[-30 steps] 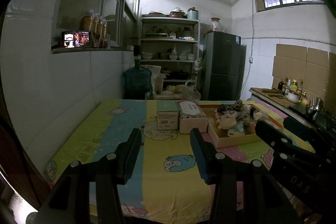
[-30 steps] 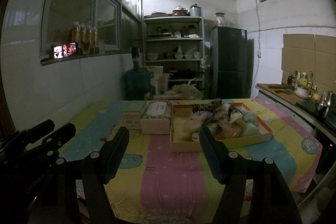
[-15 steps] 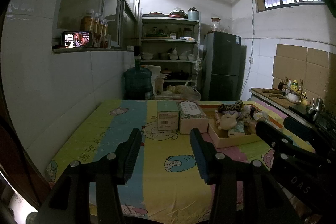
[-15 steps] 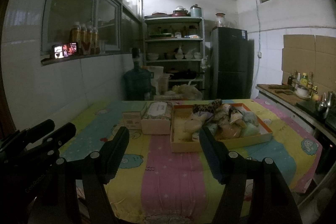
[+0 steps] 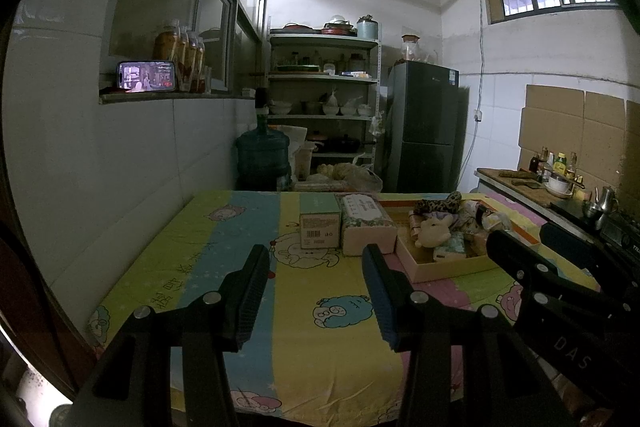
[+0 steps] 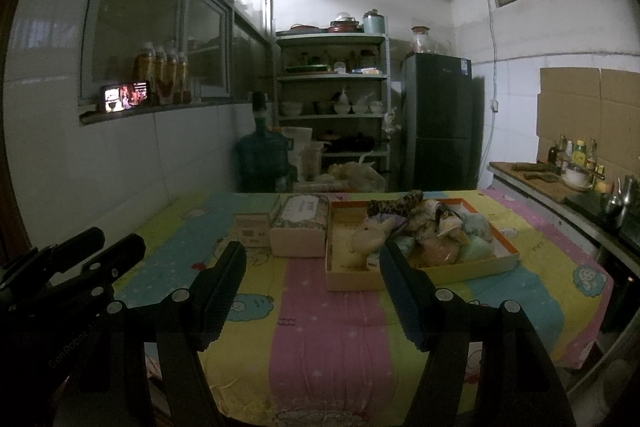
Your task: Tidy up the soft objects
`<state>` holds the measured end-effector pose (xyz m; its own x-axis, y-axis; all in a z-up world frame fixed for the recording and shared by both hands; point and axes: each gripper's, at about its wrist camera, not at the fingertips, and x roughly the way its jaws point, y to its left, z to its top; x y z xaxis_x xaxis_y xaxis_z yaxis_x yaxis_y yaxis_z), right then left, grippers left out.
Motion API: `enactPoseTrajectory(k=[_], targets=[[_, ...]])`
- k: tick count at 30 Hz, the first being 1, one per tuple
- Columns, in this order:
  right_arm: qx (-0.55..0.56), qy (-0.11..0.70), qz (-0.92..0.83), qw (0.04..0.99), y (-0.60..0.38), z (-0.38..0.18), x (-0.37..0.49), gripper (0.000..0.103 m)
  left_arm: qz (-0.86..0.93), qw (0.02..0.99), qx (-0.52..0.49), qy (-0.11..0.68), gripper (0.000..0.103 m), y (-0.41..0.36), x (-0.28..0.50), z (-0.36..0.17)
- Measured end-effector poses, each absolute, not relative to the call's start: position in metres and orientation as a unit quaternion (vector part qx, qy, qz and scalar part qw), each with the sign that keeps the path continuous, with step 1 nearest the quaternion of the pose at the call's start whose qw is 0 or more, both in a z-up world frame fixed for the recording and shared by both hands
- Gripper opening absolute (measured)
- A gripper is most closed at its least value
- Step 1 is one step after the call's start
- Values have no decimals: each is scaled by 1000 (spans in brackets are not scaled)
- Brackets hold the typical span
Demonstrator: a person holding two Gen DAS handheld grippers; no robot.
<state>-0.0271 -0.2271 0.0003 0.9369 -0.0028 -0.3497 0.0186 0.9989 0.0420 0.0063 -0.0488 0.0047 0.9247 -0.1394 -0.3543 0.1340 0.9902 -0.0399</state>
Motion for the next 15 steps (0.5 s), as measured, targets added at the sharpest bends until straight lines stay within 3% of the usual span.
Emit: enactPoseTrajectory(k=[15], targets=[[22,177,-5,984,-226,0,-27,71,-70,981,-7,180,48,-51,5,6]])
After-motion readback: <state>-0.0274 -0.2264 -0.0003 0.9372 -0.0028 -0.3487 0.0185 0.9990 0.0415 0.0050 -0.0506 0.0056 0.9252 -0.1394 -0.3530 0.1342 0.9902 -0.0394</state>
